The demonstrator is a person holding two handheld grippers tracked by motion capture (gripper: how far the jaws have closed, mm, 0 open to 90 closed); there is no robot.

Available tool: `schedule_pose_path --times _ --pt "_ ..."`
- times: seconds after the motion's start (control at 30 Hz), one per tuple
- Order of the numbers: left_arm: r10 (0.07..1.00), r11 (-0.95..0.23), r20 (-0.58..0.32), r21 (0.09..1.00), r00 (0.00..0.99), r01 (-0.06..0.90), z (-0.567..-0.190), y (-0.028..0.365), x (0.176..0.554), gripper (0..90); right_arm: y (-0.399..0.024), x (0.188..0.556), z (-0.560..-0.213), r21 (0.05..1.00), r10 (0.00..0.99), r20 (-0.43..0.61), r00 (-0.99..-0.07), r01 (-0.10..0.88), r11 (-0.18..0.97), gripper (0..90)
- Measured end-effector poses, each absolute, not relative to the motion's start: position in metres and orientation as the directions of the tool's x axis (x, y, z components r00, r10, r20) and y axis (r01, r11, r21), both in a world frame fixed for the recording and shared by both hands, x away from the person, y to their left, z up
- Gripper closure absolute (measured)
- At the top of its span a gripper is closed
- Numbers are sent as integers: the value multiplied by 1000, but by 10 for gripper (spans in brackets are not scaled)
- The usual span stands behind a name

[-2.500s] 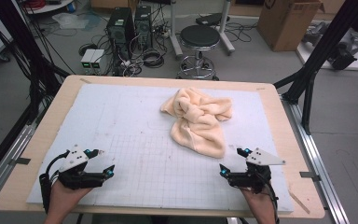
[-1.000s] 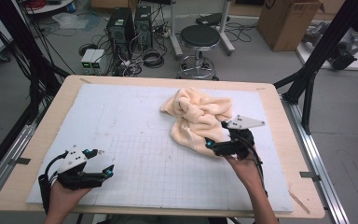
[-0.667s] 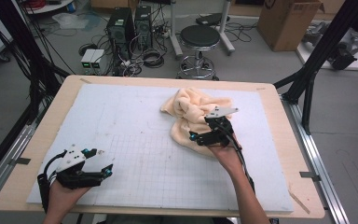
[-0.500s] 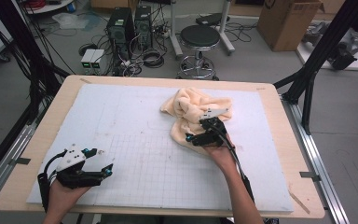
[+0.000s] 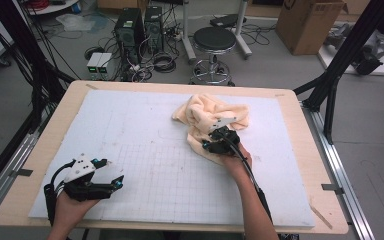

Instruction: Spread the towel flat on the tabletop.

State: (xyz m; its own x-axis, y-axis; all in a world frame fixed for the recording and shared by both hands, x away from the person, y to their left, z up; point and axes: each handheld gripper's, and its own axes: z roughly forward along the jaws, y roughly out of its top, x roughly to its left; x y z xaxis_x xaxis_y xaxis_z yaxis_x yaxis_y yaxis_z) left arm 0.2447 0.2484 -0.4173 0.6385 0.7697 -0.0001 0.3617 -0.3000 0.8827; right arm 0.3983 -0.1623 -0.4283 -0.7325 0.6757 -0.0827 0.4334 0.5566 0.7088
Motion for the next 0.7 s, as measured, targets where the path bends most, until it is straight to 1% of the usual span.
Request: schedule_pose_path --times 0.03,0.07,0.17,0.37,0.6,0.63,0.67,0.7 --pt "769 -301 0 882 639 362 -417 249 245 179 -162 398 -427 708 661 -81 -746 424 565 693" --pt "770 -301 0 882 638 363 -418 249 245 179 -162 398 -426 709 659 -75 -748 425 563 717" --pt "776 -293 -4 884 631 365 -418 251 246 179 -163 395 -420 719 638 -73 -767 403 567 749" --pt "777 -288 -7 885 629 366 -417 253 245 179 -161 378 -402 752 584 -45 -811 357 554 754" --pt "775 -289 -3 887 632 359 -417 253 244 179 -148 345 -376 782 449 -30 -893 259 567 756" --pt "775 -289 -3 887 632 359 -417 253 244 179 -148 345 -376 782 449 -30 -893 259 567 756" --pt "777 -284 -7 888 630 360 -417 252 244 179 -143 337 -371 793 415 -34 -909 228 565 756" --pt "777 -284 -7 888 630 360 -417 252 244 179 -139 332 -369 798 395 -26 -918 219 562 755"
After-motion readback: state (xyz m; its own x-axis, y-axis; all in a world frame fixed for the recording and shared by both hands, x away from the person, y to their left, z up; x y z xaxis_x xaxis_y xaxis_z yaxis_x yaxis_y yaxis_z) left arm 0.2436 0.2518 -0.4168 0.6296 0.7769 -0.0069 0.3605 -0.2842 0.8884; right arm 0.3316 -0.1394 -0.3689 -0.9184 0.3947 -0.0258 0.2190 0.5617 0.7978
